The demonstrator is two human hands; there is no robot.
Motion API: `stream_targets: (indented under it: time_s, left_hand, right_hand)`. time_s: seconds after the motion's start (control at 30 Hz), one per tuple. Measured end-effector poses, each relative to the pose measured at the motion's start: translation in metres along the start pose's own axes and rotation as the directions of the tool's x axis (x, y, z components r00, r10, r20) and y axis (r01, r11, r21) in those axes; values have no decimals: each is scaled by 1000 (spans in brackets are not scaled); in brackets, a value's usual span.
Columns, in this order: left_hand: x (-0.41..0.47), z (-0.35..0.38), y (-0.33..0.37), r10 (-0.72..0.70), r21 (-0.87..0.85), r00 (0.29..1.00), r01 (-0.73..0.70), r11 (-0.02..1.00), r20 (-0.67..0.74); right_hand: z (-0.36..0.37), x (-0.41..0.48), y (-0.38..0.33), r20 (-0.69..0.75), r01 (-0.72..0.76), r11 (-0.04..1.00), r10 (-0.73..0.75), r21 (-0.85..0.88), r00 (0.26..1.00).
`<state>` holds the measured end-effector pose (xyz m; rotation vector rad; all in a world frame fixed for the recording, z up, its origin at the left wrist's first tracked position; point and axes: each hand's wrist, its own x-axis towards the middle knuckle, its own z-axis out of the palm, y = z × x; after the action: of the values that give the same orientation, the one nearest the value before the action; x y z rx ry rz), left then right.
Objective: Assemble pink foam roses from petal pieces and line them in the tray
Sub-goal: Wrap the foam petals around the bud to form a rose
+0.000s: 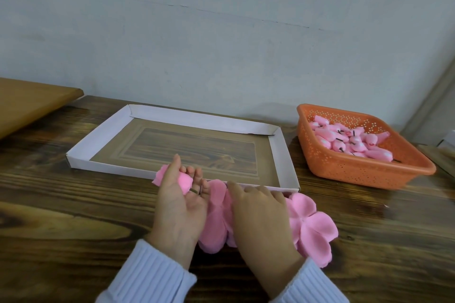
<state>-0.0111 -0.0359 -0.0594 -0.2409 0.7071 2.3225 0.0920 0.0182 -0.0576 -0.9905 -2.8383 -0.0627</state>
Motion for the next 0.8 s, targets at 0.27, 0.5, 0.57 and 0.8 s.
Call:
stream_targets:
  time_s: [0.27, 0.5, 0.57, 0.8]
  left_hand:
    - [0, -1, 0, -24, -10, 1000, 24, 1000, 6]
    - [1, -2, 0, -44, -26, 999, 44, 999, 1]
    - [-1, -1, 1, -57, -42, 998, 59, 997, 32]
    - [-7, 2, 2, -83, -68, 981, 96, 993, 175]
  right_hand:
    - [-3, -2, 0, -31, 24, 1000, -24, -5, 999]
    - [-3, 12, 6, -122, -26, 997, 35, 78, 992]
    - [-2, 13, 9, -211, 9, 976, 38, 218, 977]
    - [-15, 9, 26, 205, -253, 108, 335, 961, 920]
